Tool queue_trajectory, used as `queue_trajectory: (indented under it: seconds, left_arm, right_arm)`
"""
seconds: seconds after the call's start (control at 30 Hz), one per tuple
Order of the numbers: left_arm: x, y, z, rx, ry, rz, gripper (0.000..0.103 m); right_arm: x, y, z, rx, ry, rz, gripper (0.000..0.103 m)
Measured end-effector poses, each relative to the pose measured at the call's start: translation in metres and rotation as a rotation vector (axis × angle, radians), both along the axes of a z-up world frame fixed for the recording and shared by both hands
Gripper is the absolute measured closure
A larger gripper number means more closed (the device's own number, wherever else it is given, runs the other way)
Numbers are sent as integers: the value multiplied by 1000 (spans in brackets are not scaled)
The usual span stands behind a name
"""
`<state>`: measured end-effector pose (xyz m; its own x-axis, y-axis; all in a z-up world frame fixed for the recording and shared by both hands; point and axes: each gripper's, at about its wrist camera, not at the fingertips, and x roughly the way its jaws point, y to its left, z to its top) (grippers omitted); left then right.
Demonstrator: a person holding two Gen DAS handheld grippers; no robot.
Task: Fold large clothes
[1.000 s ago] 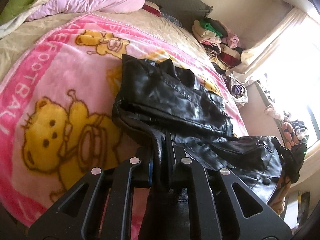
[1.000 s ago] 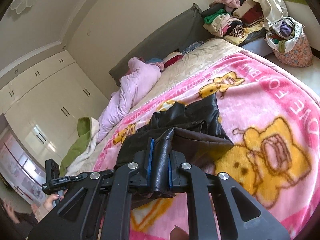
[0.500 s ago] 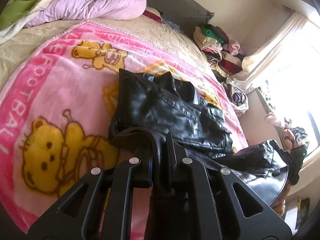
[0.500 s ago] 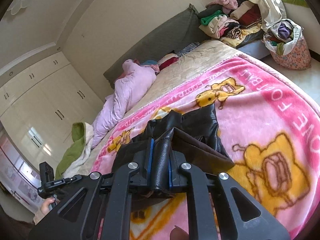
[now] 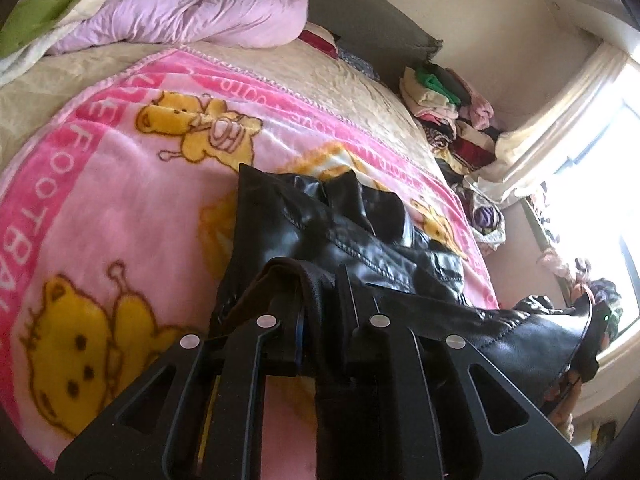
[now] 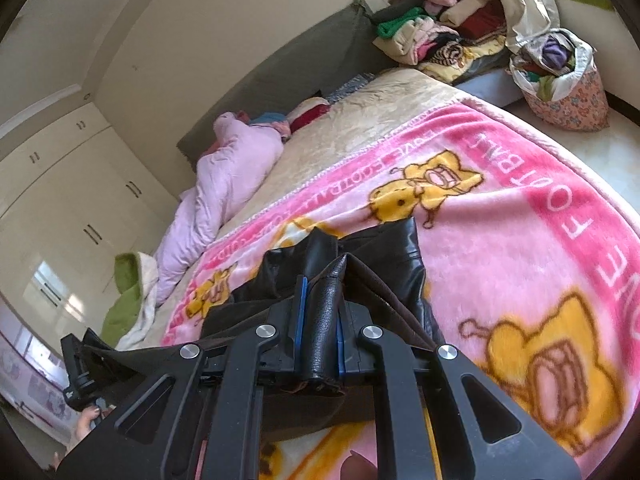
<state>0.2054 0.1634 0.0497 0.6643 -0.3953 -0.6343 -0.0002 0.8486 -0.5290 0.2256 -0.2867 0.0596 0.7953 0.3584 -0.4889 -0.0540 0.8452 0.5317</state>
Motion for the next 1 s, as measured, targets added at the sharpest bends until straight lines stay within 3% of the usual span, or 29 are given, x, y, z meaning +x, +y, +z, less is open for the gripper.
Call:
queue_trajectory:
  seconds: [0.43,0.83,0.9,0.97,1.0]
  left_arm:
    - [37,7,-32,-8,72,62,94]
    - [52,12,-47,-27,103,69,86]
    - [51,11,-45,-23,97,76,81]
    - [48,12,-37,6,64,108,58]
    - [47,13,-33,16,51,122,56]
  right_arm:
    - [64,0,-36,-79,104,-46,92]
    - [85,8,-56,-157,149,-72,87]
    - [87,11,-57,-172,146,-70,82]
    - [87,12,-56,-177,144,-66,78]
    - [87,13,-56,-179,142,-67,73]
